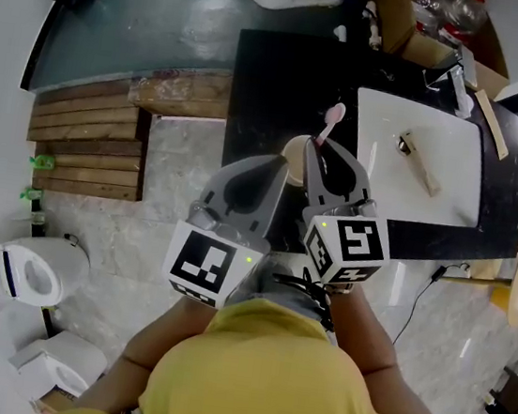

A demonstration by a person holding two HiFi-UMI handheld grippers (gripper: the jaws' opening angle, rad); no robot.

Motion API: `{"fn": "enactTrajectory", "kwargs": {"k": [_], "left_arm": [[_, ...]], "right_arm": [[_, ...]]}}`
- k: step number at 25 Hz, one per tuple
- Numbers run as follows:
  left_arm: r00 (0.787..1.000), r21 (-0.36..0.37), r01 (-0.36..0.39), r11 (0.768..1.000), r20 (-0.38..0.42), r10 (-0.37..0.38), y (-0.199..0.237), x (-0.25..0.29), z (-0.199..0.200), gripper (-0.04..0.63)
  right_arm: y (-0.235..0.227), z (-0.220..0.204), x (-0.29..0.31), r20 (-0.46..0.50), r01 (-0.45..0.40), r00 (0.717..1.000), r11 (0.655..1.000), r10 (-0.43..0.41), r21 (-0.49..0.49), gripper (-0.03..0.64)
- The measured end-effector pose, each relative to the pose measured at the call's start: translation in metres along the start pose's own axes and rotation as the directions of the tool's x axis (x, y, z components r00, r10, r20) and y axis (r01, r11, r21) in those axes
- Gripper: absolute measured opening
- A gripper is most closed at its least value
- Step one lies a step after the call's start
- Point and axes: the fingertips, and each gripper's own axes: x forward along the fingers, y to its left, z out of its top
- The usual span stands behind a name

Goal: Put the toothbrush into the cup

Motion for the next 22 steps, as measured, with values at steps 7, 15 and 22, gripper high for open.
{"fn": "enactTrajectory", "kwargs": {"k": [7, 15, 22], "left_arm": [[1.000, -0.006, 0.001, 1.000, 0.004, -0.001, 0.000, 0.002, -0.001, 0.011], [1.000, -0.002, 0.000, 1.000, -0.004, 0.000, 0.001, 0.000, -0.002, 0.011], [1.000, -0.003, -0.003, 1.000, -0.002, 0.003, -0.001, -0.003, -0.002, 0.011]], "right_arm": [[0.000, -0.016, 0.006, -0.060, -0.006, 0.998, 1.000, 0.007, 0.016, 0.046], [-0.002, -0.024, 0.008, -0.103, 0.004, 0.995, 1.000, -0.003, 0.012, 0.048], [-0.001, -0.028, 0.007, -0.119, 0.002, 0.993, 1.000, 0.000, 0.015, 0.048]]}}
